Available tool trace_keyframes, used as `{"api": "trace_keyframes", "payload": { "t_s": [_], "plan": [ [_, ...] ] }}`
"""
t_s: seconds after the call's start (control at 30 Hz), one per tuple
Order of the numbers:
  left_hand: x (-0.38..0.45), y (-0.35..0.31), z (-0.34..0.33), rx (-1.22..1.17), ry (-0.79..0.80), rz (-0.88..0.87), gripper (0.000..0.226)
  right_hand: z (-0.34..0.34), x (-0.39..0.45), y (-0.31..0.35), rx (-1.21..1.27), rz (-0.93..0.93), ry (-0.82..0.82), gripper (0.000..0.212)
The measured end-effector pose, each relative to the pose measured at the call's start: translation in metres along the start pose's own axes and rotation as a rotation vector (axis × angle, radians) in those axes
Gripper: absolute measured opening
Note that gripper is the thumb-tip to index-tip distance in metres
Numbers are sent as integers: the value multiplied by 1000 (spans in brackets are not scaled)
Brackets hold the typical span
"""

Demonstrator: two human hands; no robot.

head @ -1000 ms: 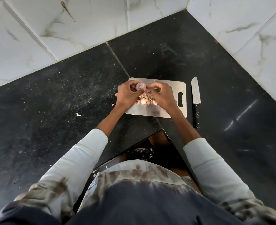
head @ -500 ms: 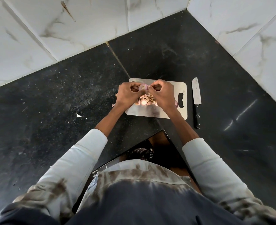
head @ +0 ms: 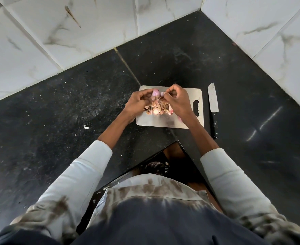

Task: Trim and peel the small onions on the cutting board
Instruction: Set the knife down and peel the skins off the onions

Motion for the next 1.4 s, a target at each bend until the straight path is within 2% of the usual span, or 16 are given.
{"api": "trace_keyframes", "payload": {
  "t_s": [0.1, 0.23, 0.33, 0.4, 0.57, 0.7, 0.9, 1.27, 1.4],
  "plan": [
    [0, 3, -1, -120, -11, 49, 37, 1, 0, -7, -82, -14, -18, 26],
    [-2, 7, -3, -205, -42, 115, 35, -4, -2, -9, -193, 59, -2, 32],
    [-4, 9, -3, -241, -91, 134, 36, -7, 0, -7, -223, 92, 35, 21],
    [-6, 8, -3, -214, -136, 135, 40, -8, 0, -2, -241, 96, 33, 17],
    [-8, 8, -1, -124, -217, 126, 43, -12, -4, 13, -167, 123, 58, 32],
    [-8, 8, -1, -84, -264, 109, 42, -13, -5, 17, -196, 157, 49, 34],
    [-11, 4, -1, -25, -286, 43, 36, -13, -7, 21, -255, 181, 36, 32],
    [-13, -4, -9, 86, -306, -41, 32, -21, -12, 13, -238, 91, -74, 37],
    [-14, -5, -14, 106, -286, -37, 35, -17, -14, 9, -211, 79, -101, 30]
  ]
}}
Point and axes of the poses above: each hand's wrist, its own x-axis towards the middle knuckle, its own z-axis out of the back of the hand, y = z × x, the point moved 1 cm from there along x, towards the middle knuckle, and after that the axes turned 14 degrees about x, right-handed, at the moved point
